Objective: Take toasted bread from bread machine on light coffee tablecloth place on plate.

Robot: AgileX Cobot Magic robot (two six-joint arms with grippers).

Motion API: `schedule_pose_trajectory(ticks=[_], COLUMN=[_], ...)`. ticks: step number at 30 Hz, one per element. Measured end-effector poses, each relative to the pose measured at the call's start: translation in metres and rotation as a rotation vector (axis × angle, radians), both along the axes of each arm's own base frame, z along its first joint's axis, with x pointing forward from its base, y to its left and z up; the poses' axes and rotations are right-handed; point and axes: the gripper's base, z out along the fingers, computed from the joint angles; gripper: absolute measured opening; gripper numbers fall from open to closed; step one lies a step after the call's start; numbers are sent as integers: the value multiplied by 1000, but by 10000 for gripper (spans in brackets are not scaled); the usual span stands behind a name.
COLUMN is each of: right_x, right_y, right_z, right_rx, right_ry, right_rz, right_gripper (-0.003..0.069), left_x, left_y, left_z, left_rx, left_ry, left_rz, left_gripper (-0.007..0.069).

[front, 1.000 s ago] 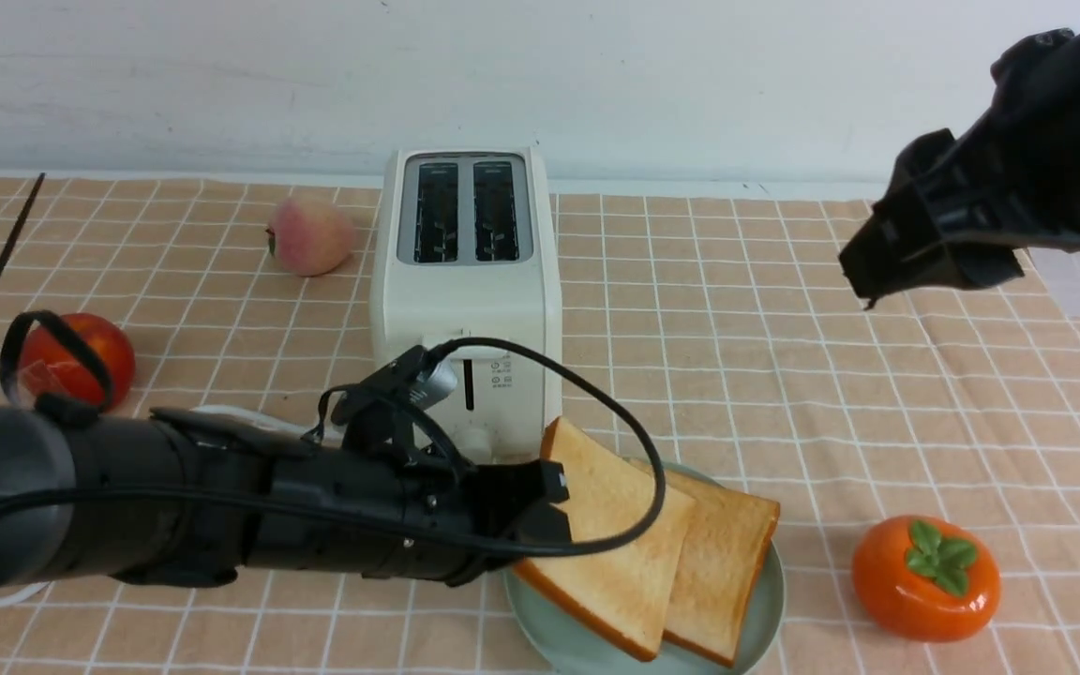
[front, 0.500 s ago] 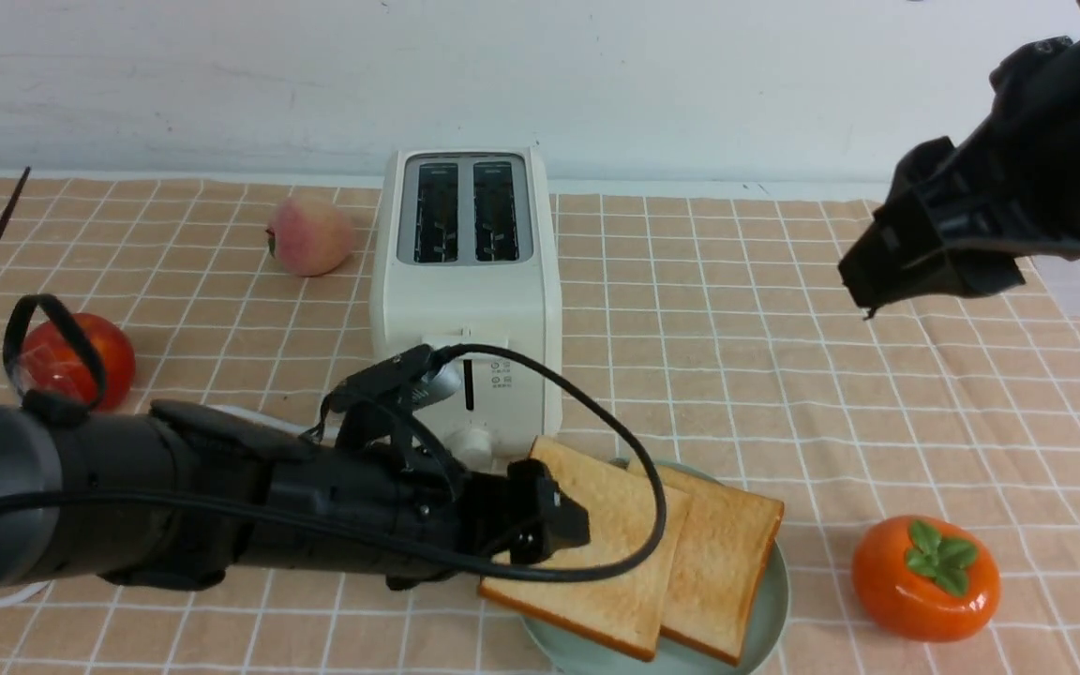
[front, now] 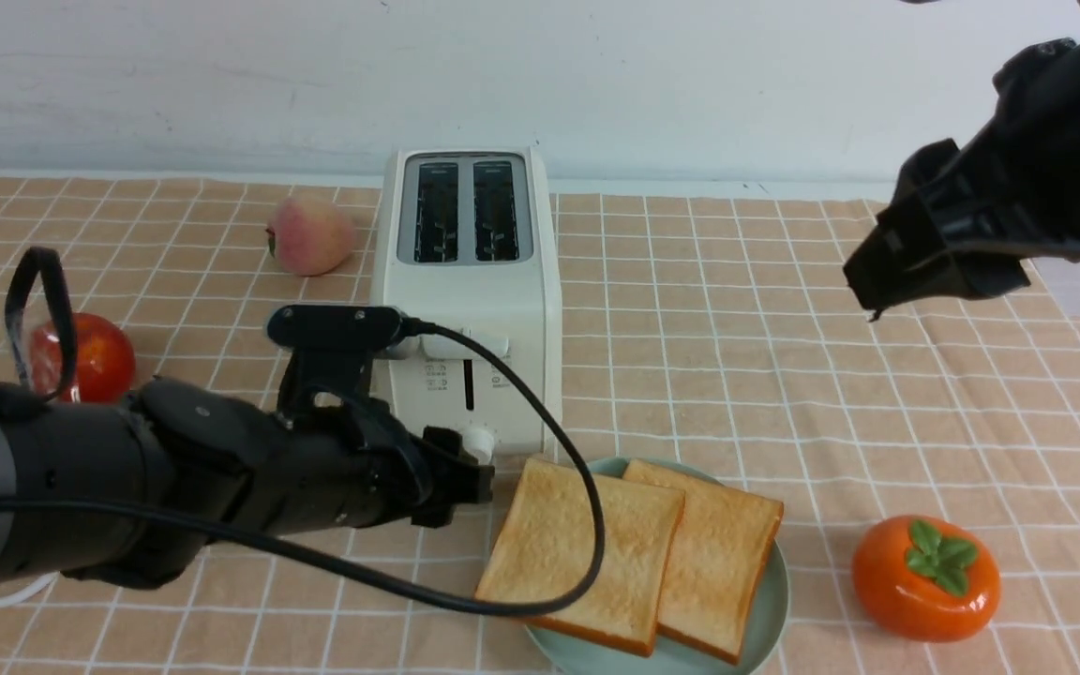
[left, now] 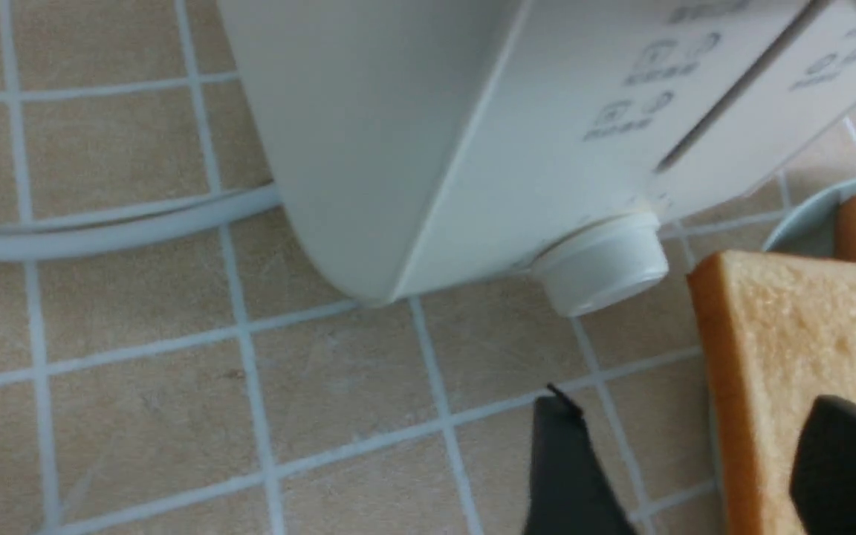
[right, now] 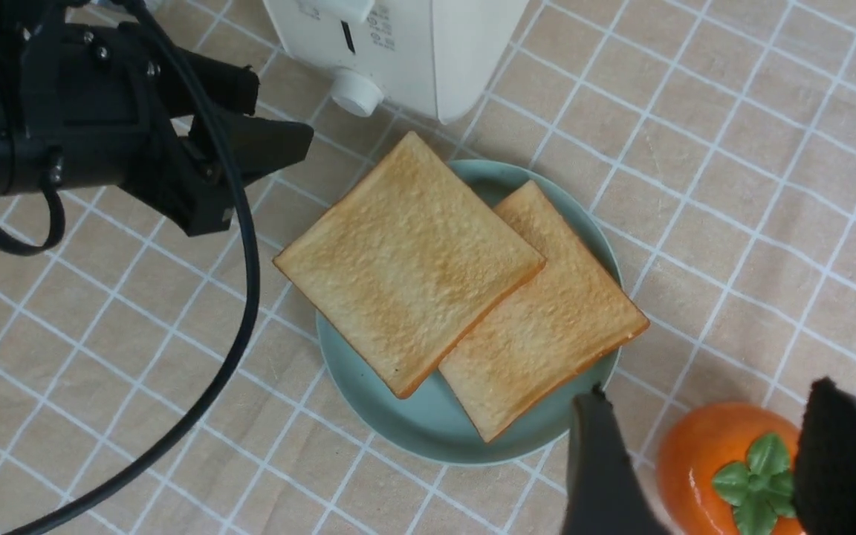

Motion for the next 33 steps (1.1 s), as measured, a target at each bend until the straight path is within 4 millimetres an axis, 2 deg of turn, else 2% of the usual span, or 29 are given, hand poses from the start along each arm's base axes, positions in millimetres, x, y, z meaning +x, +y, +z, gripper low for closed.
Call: schedule_pose_trajectory(ticks=[1,2,3,5,6,11,12,13,15,18,21,23,24,26,27,28,30,31,33], right_x=[0,0,0,0,0,0,0,0,1,3,2,-3,-4,-16,-17,-32,-51,-57,-82], right_y=[0,0,0,0,0,0,-1,-1,-3,-5,-11,-21,-24,-36,-37,-47,-57,-59,-71], right_z=[0,0,0,0,0,0,-1,-1,-6,-21,-40,-45,-43,-38,-36,-29,-22,-23,-23], right_rx=[0,0,0,0,0,-2,-14,-16,-44,-73,-120,-158,-164,-165,-162,-125,-63,-39,57], right_ry=[0,0,0,0,0,1,2,2,7,56,96,64,50,-33,-44,-115,-182,-204,-296], right_rz=[0,0,0,0,0,0,-3,-3,-11,-51,-117,-183,-190,-231,-232,-247,-253,-253,-258], right_gripper=[350,347,344,334,331,327,327,327,327,318,284,230,224,139,139,52,0,-11,-19], left_x=[-4,-6,-8,-20,-25,-54,-67,-68,-82,-95,-108,-120,-122,-137,-138,-153,-168,-173,-190], left_y=[-3,-5,-6,-10,-11,-11,-6,-6,3,18,40,56,58,72,72,81,89,92,101], left_z=[4,7,8,25,30,53,63,63,79,100,114,124,126,135,136,144,153,156,164], left_rx=[-25,-42,-49,-88,-91,-32,5,10,54,105,153,118,113,95,88,60,30,18,-16], left_ry=[9,15,20,14,7,-12,-6,2,25,70,129,176,172,177,172,148,104,90,30], left_rz=[-36,-63,-78,-197,-243,-501,-576,-582,-593,-500,-313,-105,-92,14,20,53,66,69,70], left_gripper=[287,231,217,23,-6,-14,-14,-14,-14,-14,-14,-14,-14,-14,-14,-14,-14,-14,-14])
